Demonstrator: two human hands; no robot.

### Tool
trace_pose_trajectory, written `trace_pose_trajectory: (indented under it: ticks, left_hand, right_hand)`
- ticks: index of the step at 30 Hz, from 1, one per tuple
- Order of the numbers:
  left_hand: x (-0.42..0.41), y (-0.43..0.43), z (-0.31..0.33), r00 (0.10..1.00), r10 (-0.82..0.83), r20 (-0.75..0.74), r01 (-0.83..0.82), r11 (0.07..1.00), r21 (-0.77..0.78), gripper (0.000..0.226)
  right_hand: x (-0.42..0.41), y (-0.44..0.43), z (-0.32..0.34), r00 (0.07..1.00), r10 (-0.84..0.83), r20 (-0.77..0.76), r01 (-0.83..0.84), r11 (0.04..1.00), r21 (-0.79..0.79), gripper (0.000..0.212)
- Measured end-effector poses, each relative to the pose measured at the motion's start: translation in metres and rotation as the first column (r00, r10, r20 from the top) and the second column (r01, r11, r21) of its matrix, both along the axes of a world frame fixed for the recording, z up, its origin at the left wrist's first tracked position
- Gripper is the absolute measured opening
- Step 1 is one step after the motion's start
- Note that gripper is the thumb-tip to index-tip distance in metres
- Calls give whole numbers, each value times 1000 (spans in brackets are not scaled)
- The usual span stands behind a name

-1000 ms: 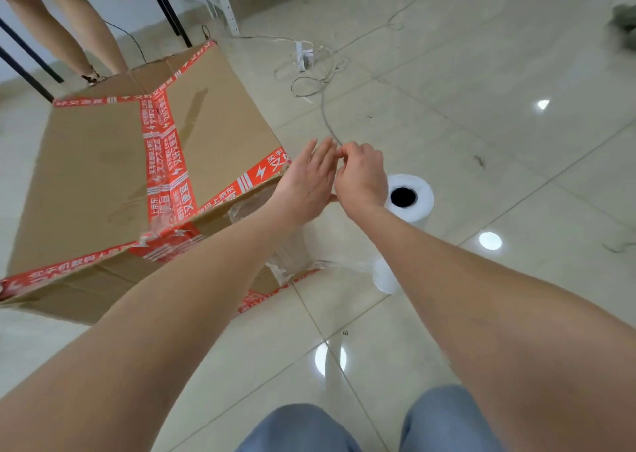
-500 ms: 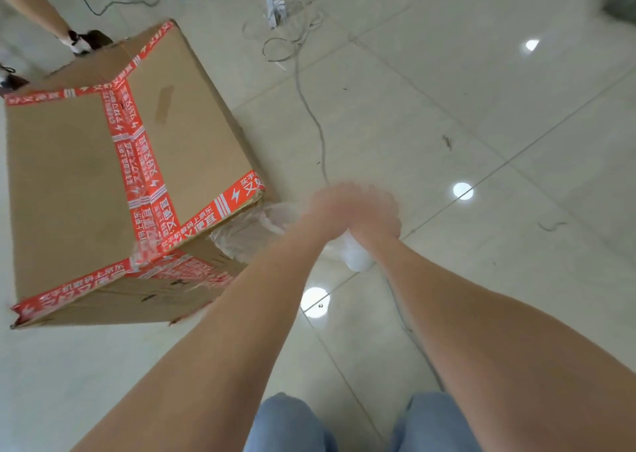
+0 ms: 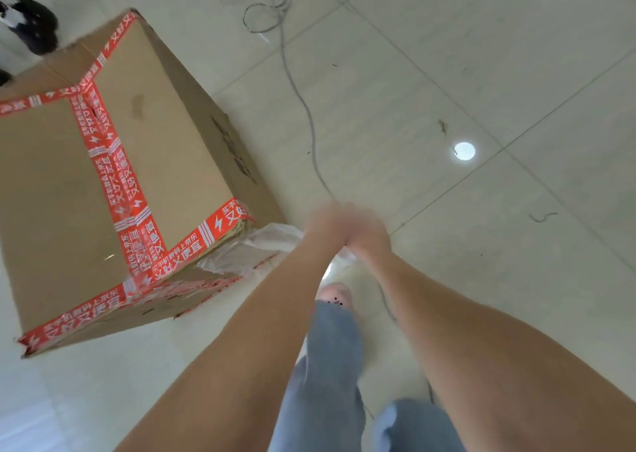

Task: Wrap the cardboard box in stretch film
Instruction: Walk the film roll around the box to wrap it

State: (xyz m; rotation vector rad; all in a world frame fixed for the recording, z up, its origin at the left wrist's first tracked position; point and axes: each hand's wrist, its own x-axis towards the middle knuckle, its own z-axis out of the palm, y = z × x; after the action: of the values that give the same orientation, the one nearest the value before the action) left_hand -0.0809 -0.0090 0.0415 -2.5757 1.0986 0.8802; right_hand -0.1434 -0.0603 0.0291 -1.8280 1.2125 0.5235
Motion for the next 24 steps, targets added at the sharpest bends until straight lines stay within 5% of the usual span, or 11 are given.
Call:
trace_pose_trajectory:
  ticks: [5, 24]
  left_hand:
    - [25, -7, -3, 999, -10, -53, 9, 1000, -20, 29]
    - [182, -4, 0, 909, 416, -41, -417, 896, -153, 22]
  right_hand:
    - [21, -7, -4, 999, -37, -16, 36, 998, -55, 18]
    - [192, -20, 4, 951, 297, 82, -276, 940, -200, 20]
